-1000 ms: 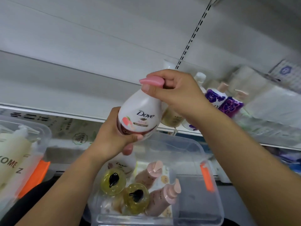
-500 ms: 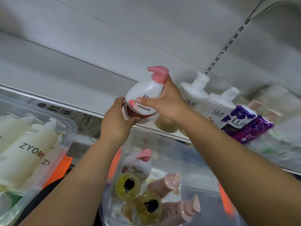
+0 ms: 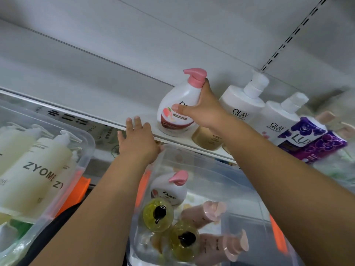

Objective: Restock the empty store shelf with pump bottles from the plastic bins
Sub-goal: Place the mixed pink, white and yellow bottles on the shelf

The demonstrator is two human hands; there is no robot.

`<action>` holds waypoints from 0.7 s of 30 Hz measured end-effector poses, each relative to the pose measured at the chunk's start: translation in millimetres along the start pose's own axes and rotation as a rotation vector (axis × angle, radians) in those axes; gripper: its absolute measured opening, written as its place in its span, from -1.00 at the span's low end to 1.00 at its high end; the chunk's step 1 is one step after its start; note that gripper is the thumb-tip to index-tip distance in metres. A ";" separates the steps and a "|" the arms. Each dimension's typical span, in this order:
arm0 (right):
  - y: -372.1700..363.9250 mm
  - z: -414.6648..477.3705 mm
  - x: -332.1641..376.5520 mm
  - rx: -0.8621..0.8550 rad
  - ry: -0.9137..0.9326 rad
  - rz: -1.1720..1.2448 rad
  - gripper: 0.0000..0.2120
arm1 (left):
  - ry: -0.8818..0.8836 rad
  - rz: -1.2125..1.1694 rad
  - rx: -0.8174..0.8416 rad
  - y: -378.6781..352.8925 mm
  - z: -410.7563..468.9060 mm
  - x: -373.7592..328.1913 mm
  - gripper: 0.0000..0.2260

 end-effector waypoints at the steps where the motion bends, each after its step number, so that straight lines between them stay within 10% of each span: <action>1: 1.0 1.3 0.4 -0.001 -0.008 -0.013 -0.09 | 0.002 0.001 0.000 -0.1 0.1 0.5 -0.25; 21: -18.2 -6.6 8.4 -0.195 -0.087 -0.070 -0.21 | -0.061 -0.081 0.029 4.6 -3.0 14.9 -0.18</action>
Point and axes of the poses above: each hand's wrist, its own z-axis towards the middle knuckle, its own y-axis out of the back of the hand, x = y × z, the point moved 2 cm from there along z, towards the middle knuckle, and after that the axes turned 4 degrees about z, right-handed, at the moved point
